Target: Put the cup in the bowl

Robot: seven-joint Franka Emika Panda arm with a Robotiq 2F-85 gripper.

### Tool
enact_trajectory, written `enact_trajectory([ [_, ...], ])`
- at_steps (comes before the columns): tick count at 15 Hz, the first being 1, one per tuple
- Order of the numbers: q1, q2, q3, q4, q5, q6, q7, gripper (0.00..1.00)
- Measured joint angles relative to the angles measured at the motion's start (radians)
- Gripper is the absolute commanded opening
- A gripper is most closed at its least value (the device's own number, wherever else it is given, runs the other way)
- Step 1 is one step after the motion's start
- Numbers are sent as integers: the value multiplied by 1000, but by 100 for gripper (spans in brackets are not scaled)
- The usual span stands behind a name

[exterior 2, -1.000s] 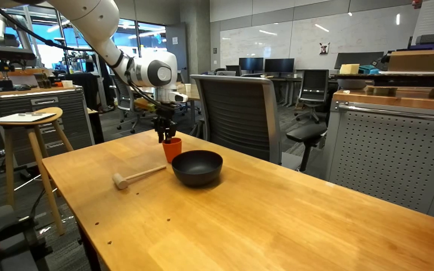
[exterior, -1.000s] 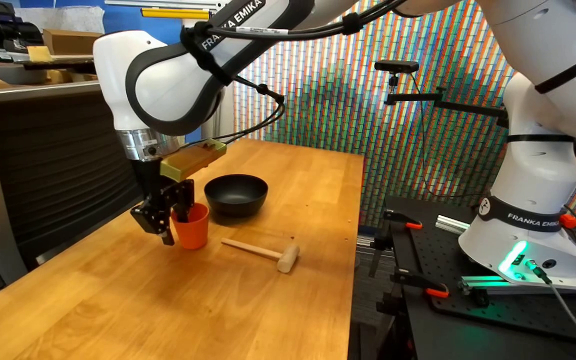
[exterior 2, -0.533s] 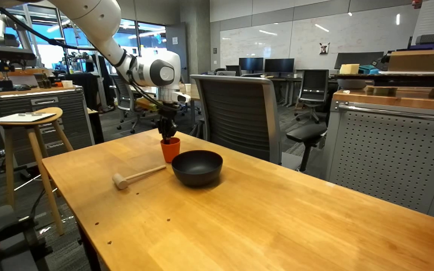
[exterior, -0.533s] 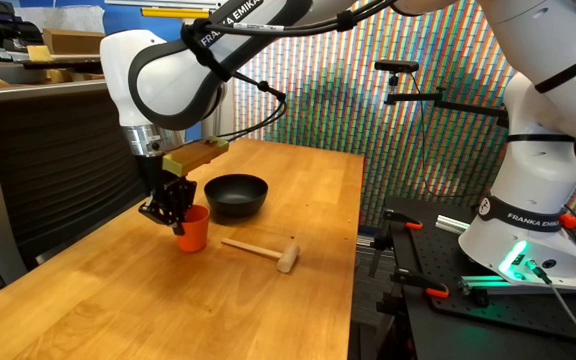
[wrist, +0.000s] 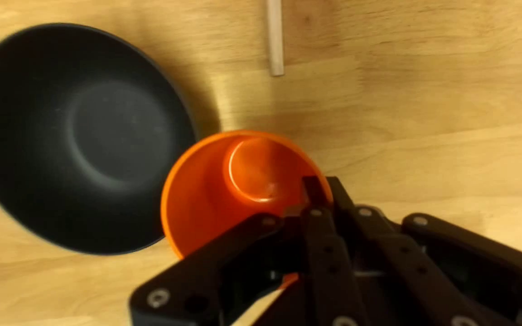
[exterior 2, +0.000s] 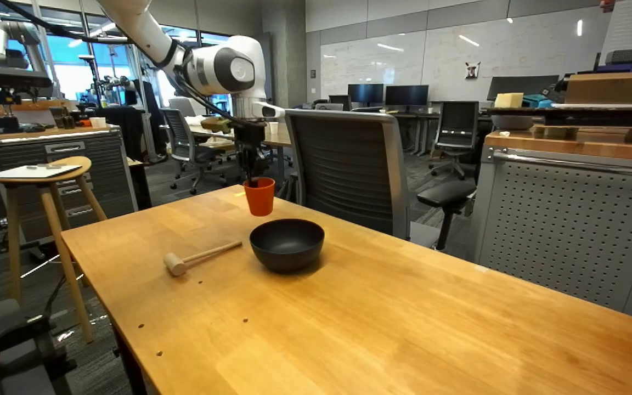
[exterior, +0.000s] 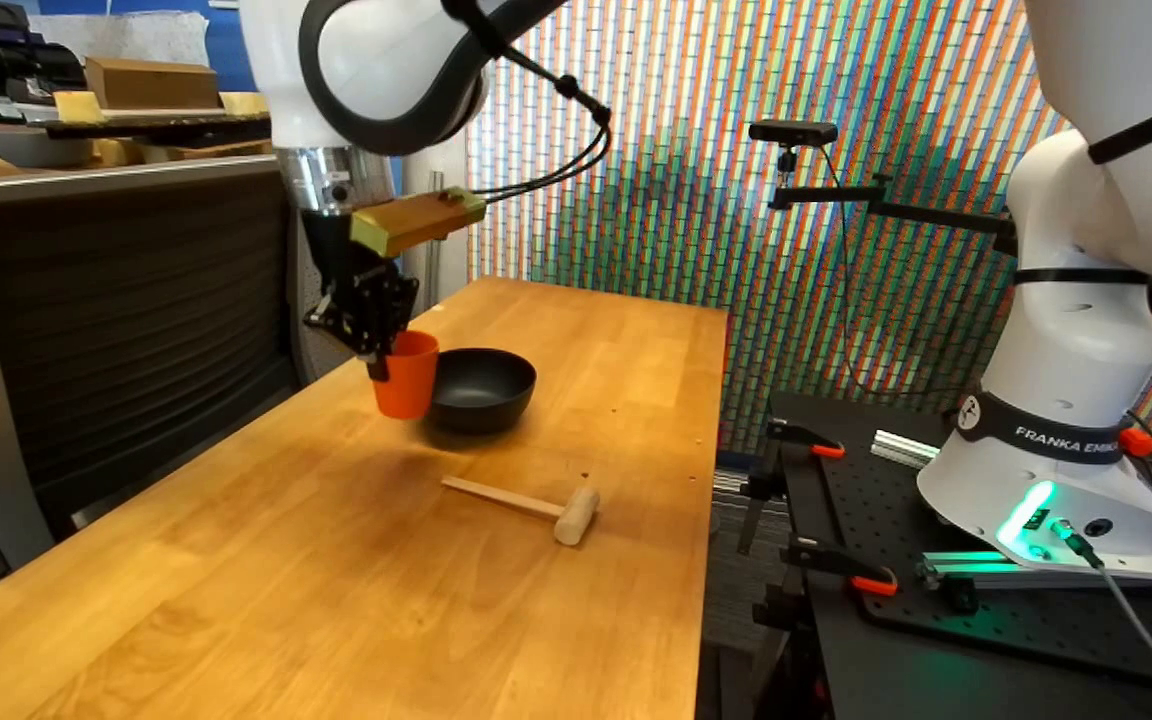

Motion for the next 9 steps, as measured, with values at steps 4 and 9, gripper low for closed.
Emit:
enact_trajectory([
  [4,5,-160,-54,-135,-95,-31,115,6],
  [9,-4,-165,-68,-216,-119,-25,173,6],
])
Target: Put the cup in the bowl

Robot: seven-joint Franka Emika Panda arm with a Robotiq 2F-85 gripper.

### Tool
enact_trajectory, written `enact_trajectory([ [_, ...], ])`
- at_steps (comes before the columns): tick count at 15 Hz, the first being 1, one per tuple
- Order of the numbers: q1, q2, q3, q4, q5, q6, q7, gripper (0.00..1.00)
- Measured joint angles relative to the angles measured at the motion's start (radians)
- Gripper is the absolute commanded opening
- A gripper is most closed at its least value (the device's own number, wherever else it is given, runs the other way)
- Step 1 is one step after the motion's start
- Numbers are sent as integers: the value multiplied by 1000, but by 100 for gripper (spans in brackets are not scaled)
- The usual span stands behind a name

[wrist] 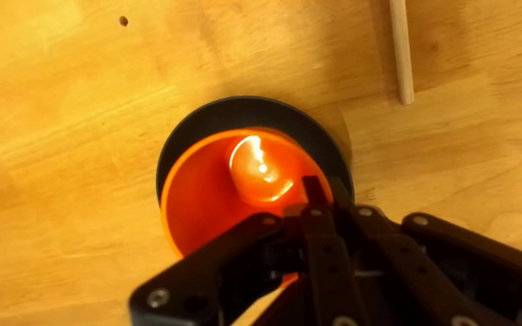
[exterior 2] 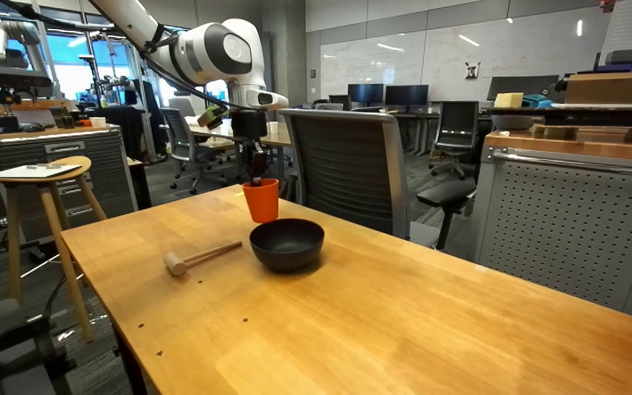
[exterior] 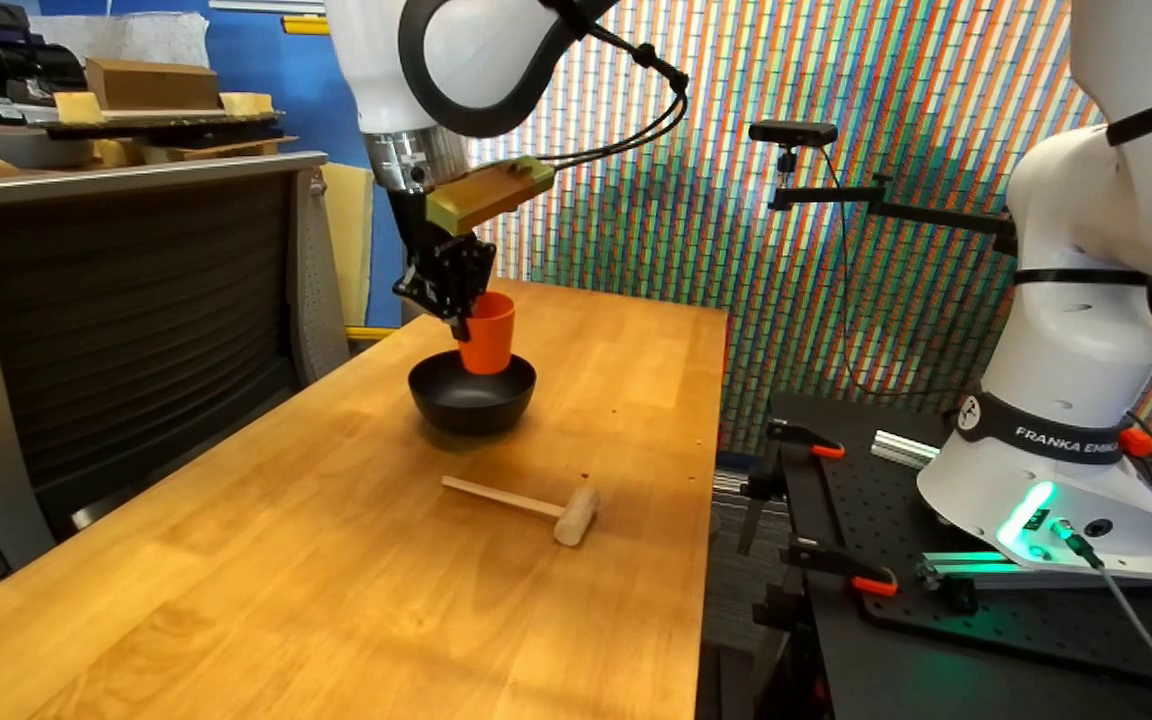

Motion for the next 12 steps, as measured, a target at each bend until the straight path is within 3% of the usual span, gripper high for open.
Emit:
enact_trajectory([
  [7,-27,132,-12,28,0,71,0,10],
  [8,-30,145,-17,36,0,78,0,15],
  [9,-34,155,-21,44,0,85,0,35],
  [10,-39,165,-23,53,0,90,-1,35],
  [12,-49,182,-23,71,8,96,-5,50],
])
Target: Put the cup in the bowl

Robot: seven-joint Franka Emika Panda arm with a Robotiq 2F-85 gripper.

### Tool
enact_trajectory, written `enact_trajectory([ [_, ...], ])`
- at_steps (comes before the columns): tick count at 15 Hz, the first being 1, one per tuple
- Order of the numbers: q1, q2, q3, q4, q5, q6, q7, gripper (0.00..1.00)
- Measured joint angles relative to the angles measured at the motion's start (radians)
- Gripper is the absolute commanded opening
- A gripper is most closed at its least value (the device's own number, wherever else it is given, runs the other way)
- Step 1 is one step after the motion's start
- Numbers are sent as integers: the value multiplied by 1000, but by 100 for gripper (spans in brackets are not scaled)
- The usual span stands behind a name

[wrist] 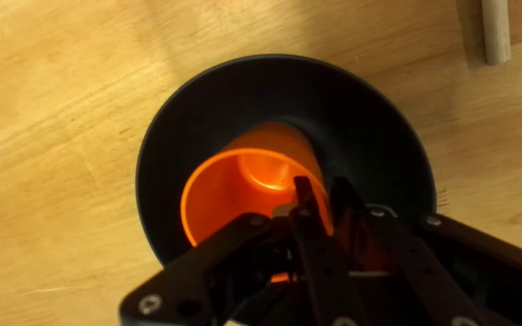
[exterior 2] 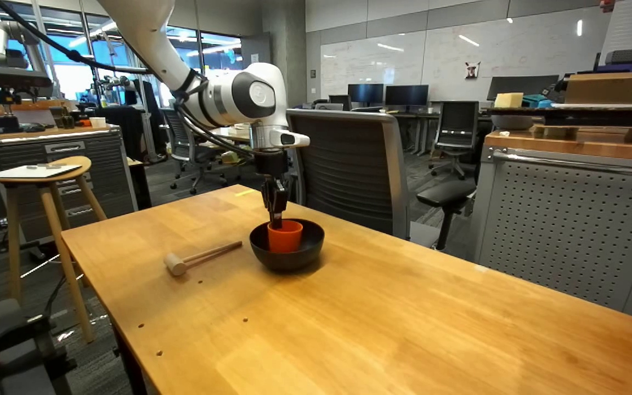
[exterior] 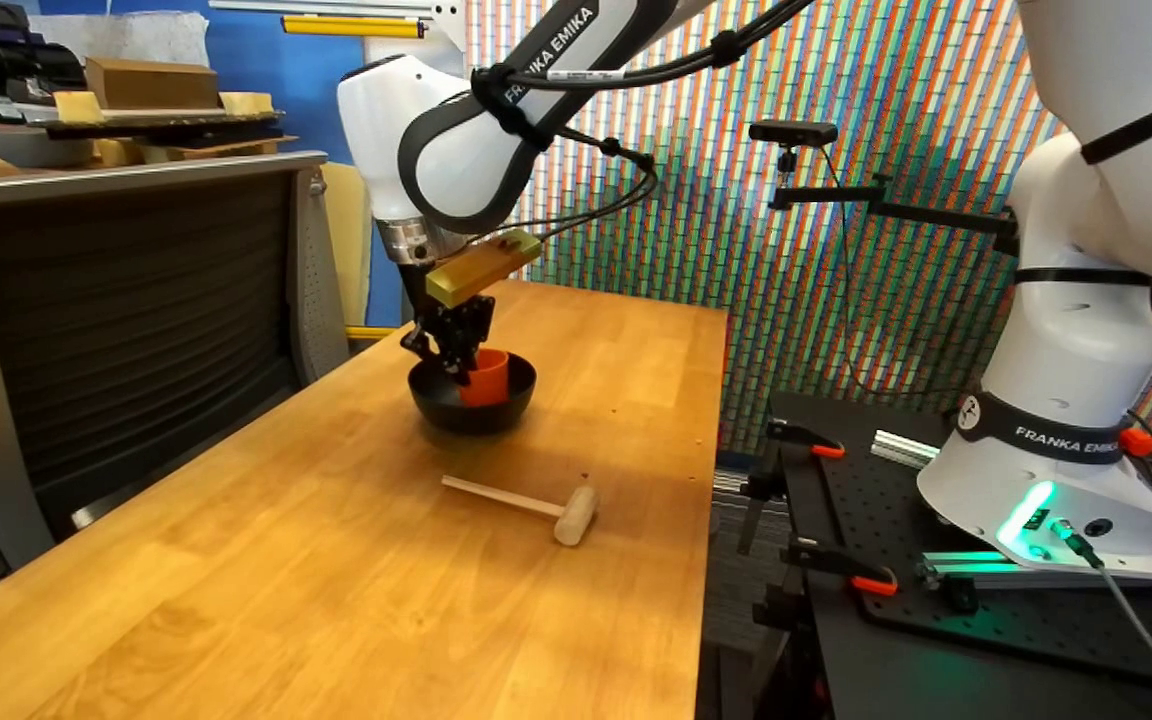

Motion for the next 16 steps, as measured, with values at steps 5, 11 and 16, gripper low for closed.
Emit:
enact_trajectory([
  [5,-7,-5,18,7,70,55,-38,88],
  [11,105,-196,20,-89,-32,82,-10,100],
  [16,116,-460,88,-269,-35,88,-88,100],
])
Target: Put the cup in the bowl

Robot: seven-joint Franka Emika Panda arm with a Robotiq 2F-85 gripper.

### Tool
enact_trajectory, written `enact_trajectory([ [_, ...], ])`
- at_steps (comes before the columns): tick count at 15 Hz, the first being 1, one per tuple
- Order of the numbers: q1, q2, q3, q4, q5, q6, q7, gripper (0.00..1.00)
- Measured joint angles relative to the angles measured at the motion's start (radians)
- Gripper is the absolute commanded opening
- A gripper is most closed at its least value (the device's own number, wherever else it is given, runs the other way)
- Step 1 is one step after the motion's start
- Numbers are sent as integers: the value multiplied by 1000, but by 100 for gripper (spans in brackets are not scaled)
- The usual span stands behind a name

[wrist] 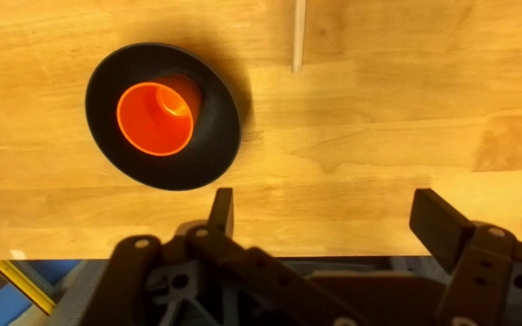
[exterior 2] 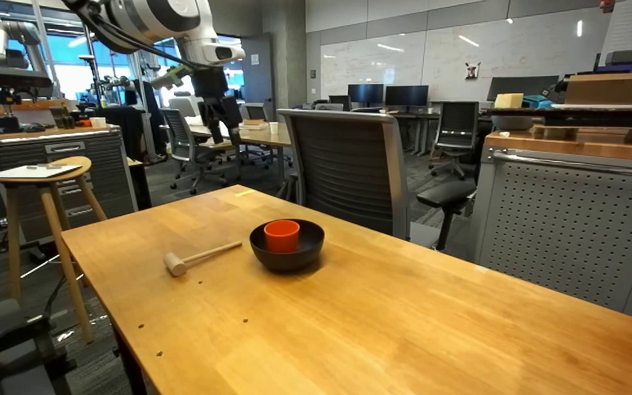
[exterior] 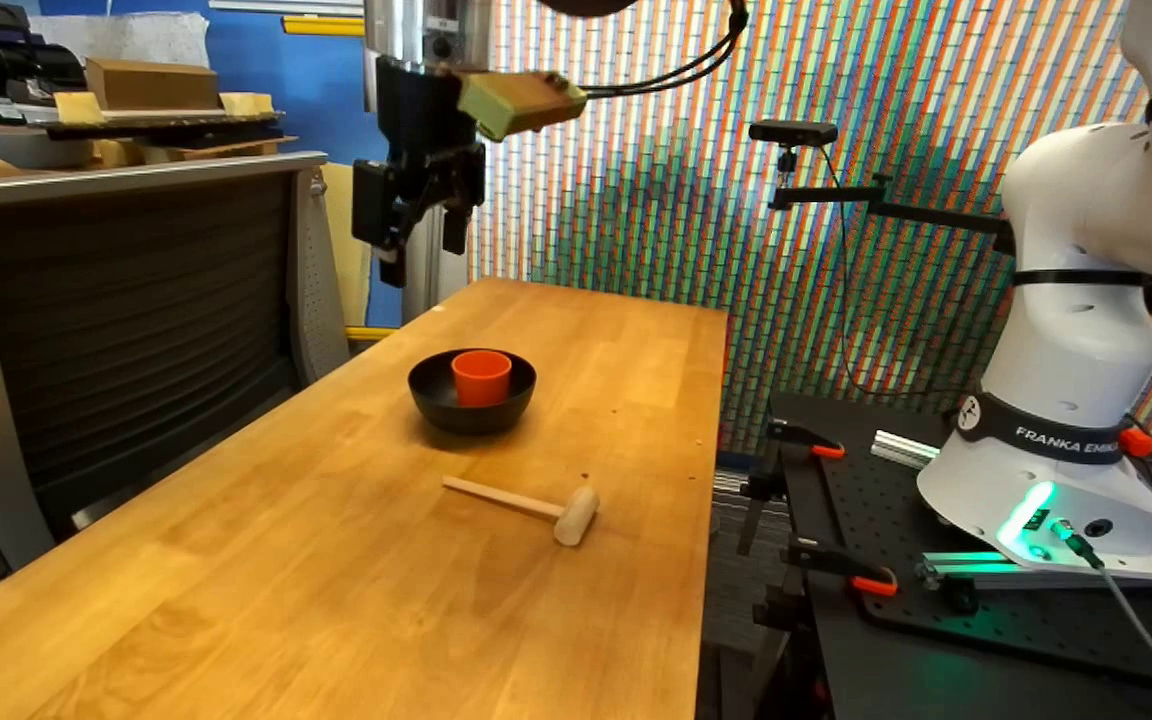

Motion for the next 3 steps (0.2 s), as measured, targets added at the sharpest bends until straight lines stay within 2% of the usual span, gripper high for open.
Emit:
enact_trajectory([
  [1,-9,-56,23,-43,42,-4,-57,100],
  [3,-15,-97,40,-69,50,-11,-63,100],
])
